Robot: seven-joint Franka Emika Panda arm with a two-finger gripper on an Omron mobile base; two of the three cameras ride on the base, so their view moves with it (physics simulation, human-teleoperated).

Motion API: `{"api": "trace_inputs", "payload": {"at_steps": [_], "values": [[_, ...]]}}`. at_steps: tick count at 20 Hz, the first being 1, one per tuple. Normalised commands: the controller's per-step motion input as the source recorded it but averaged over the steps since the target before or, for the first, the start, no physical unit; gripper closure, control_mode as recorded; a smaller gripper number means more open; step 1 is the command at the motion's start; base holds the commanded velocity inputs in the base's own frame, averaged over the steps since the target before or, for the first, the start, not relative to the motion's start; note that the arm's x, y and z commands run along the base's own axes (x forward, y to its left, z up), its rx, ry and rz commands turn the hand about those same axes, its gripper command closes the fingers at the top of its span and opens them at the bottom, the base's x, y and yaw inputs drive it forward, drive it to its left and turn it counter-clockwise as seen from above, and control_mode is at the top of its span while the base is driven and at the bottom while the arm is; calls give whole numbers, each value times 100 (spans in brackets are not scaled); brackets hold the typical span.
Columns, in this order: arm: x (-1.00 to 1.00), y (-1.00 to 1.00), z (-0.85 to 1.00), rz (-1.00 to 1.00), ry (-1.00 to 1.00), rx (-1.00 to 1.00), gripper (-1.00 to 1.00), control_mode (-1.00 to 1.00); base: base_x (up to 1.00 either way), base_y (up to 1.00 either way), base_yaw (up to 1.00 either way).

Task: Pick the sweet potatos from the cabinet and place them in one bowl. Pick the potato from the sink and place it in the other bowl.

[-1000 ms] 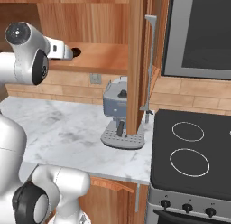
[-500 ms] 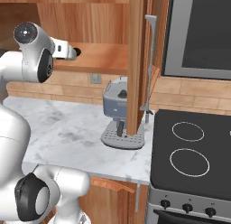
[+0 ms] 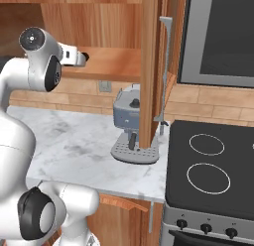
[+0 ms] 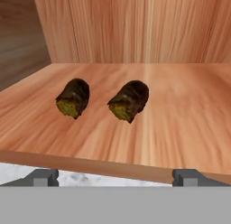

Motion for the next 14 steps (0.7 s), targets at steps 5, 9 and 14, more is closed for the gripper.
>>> {"api": "trace_inputs", "payload": {"at_steps": [5, 9, 14], "values": [[12, 1, 10, 0, 0, 0, -100, -100, 0, 0, 0], [28, 0, 0, 0, 0, 0, -100, -100, 0, 0, 0], [40, 0, 0, 0, 0, 0, -100, -100, 0, 0, 0]]}}
